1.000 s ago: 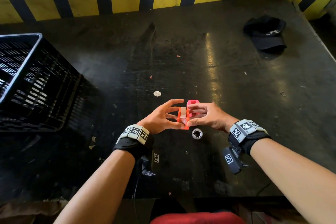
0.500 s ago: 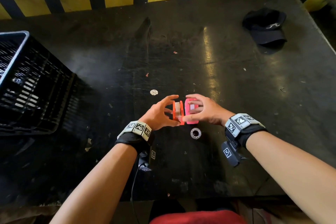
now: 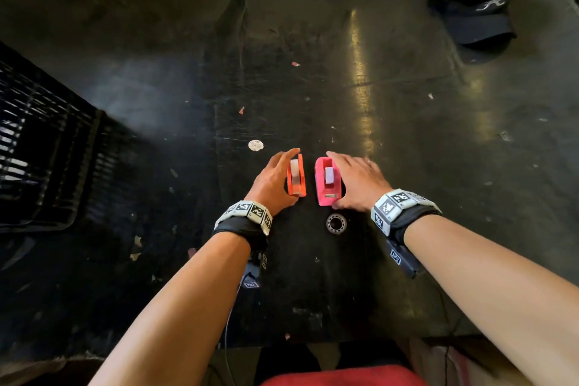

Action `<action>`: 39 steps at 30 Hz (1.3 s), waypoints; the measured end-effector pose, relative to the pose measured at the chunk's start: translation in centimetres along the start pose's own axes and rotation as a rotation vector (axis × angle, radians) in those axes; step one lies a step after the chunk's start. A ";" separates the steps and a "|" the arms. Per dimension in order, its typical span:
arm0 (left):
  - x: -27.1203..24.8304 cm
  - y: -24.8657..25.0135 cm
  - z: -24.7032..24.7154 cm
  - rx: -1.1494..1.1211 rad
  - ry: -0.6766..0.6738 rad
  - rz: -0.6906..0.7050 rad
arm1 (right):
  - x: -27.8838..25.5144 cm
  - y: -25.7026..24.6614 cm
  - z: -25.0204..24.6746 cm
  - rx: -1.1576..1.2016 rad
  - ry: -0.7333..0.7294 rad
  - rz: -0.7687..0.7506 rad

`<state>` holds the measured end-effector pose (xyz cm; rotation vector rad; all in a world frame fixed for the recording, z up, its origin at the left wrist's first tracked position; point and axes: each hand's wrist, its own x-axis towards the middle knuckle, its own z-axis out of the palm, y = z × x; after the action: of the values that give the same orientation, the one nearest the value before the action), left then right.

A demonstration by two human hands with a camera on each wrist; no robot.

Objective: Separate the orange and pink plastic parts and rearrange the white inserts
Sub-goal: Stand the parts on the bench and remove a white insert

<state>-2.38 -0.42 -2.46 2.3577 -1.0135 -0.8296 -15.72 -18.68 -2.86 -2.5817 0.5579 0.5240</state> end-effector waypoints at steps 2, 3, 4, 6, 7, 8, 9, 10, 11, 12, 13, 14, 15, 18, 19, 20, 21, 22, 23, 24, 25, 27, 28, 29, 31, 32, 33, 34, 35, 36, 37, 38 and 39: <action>0.0 -0.2 0.6 0.049 0.015 -0.003 | -0.1 0.0 0.2 0.009 0.009 0.009; 0.0 -0.3 0.7 0.071 0.010 -0.005 | -0.1 0.0 0.3 0.015 0.012 0.009; -0.1 -0.4 0.8 0.093 -0.010 -0.008 | -0.1 0.1 0.3 0.021 0.014 0.009; -0.1 -0.3 0.6 0.118 -0.057 -0.018 | -0.2 0.2 0.1 0.038 0.021 0.007; -0.1 -0.1 0.4 0.120 -0.060 -0.022 | -0.2 0.3 -0.2 0.051 0.029 0.005; 0.0 0.3 0.0 0.114 -0.039 -0.015 | -0.2 0.3 -0.4 0.066 0.041 0.002; 0.0 0.7 -0.4 0.104 -0.001 0.006 | -0.3 0.4 -0.6 0.079 0.054 -0.002; 0.1 1.2 -0.9 0.103 0.040 0.044 | -0.3 0.3 -0.9 0.089 0.066 -0.010; 0.3 1.7 -1.3 0.116 0.073 0.091 | -0.4 0.2 -1.1 0.094 0.074 -0.018; 0.4 2.3 -1.8 0.141 0.092 0.135 | -0.5 0.0 -1.4 0.095 0.082 -0.028; 0.6 2.8 -2.2 0.168 0.099 0.168 | -0.6 -0.2 -1.6 0.093 0.092 -0.040; 0.8 3.4 -2.5 0.192 0.097 0.193 | -0.7 -0.5 -1.9 0.089 0.105 -0.050; 0.9 3.8 -2.7 0.210 0.084 0.206 | -0.8 -0.8 -2.1 0.085 0.116 -0.058; 1.1 4.8 -3.0 0.249 0.054 0.219 | -1.1 -1.3 -2.7 0.079 0.140 -0.080; 1.2 4.9 -3.0 0.265 0.056 0.226 | -1.2 -1.4 -2.8 0.074 0.146 -0.085; 1.3 4.9 -3.1 0.274 0.056 0.225 | -1.3 -1.4 -2.9 0.070 0.150 -0.089; 1.3 5.0 -3.1 0.273 0.052 0.218 | -1.4 -1.5 -3.0 0.068 0.151 -0.089; 1.4 5.1 -3.2 0.265 0.048 0.212 | -1.4 -1.6 -3.0 0.066 0.150 -0.086; 1.4 5.2 -3.1 0.252 0.049 0.214 | -1.4 -1.6 -2.9 0.063 0.143 -0.079; 1.4 5.2 -3.1 0.232 0.061 0.223 | -1.3 -1.6 -2.9 0.060 0.135 -0.067; 1.3 5.2 -3.1 0.203 0.082 0.239 | -1.2 -1.5 -2.9 0.056 0.122 -0.051; 1.1 5.1 -3.2 0.134 0.123 0.280 | -1.0 -1.2 -2.8 0.048 0.086 -0.014; 0.9 5.1 -3.3 0.105 0.132 0.296 | -0.8 -1.1 -2.8 0.046 0.069 0.003; 0.7 4.9 -3.4 0.080 0.132 0.302 | -0.6 -0.9 -2.8 0.046 0.055 0.021; 0.2 4.5 -3.5 0.042 0.134 0.301 | -0.2 -0.7 -2.6 0.043 0.033 0.047; 0.0 4.2 -3.6 0.034 0.141 0.300 | 0.0 -0.7 -2.4 0.039 0.026 0.055; -0.3 3.9 -3.6 0.035 0.148 0.298 | 0.2 -0.6 -2.1 0.038 0.021 0.061; -0.5 3.7 -3.7 0.041 0.152 0.294 | 0.4 -0.5 -1.9 0.040 0.011 0.069; -0.7 3.4 -3.7 0.046 0.148 0.288 | 0.5 -0.3 -1.7 0.044 -0.004 0.076; -0.8 3.1 -3.8 0.050 0.140 0.279 | 0.6 -0.2 -1.5 0.055 -0.017 0.080; -0.9 2.8 -3.8 0.050 0.129 0.269 | 0.6 -0.1 -1.4 0.075 -0.020 0.079; -1.0 2.6 -3.9 0.047 0.121 0.260 | 0.6 0.0 -1.2 0.105 -0.003 0.069; -1.1 2.5 -3.9 0.043 0.119 0.252 | 0.5 0.0 -1.2 0.144 0.043 0.042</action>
<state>-1.56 -0.57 2.20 2.2235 -1.2558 -0.5722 -15.01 -19.42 -2.05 -2.4541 0.6413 0.4270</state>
